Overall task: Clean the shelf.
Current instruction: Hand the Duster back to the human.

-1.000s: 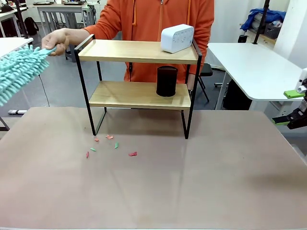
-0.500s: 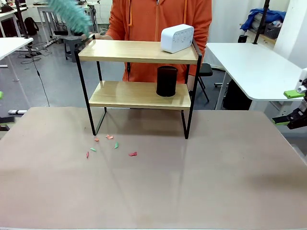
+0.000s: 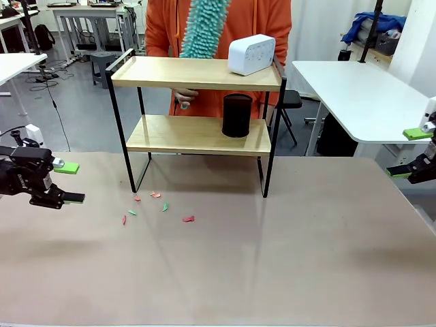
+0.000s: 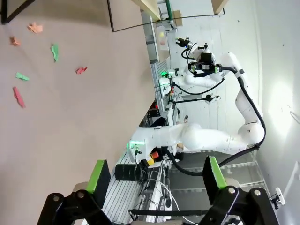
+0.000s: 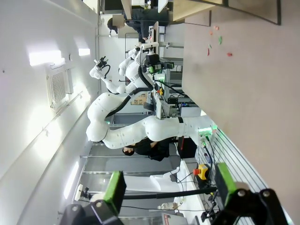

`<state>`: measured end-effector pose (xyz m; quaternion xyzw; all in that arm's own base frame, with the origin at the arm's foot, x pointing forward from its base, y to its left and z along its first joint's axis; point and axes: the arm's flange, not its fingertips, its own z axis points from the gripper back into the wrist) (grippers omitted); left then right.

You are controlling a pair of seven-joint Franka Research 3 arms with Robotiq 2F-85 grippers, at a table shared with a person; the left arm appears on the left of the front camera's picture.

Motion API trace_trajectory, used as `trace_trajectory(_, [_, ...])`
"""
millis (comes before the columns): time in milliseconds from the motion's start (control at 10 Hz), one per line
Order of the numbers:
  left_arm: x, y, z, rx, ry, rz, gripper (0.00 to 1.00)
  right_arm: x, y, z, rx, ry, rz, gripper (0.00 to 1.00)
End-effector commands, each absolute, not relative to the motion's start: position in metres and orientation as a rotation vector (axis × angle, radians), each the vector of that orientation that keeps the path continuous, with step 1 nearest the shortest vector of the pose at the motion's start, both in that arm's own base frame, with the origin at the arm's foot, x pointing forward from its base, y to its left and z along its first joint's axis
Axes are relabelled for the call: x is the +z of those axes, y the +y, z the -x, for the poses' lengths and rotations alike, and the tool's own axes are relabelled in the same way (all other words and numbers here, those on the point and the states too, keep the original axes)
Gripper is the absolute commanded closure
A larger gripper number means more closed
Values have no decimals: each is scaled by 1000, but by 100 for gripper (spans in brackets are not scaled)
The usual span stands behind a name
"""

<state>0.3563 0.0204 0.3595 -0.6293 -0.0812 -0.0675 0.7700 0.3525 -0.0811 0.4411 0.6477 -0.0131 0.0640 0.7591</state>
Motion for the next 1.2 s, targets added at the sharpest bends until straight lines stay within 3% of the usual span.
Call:
trace_trajectory(0, [369,43,-350,-124,-222,1377,0,441,-83,-351,162,-37,-1406,0])
trace_trajectory(1100, [369,43,-350,-124,-222,1377,0,441,-83,-351,162,-37,-1406,0])
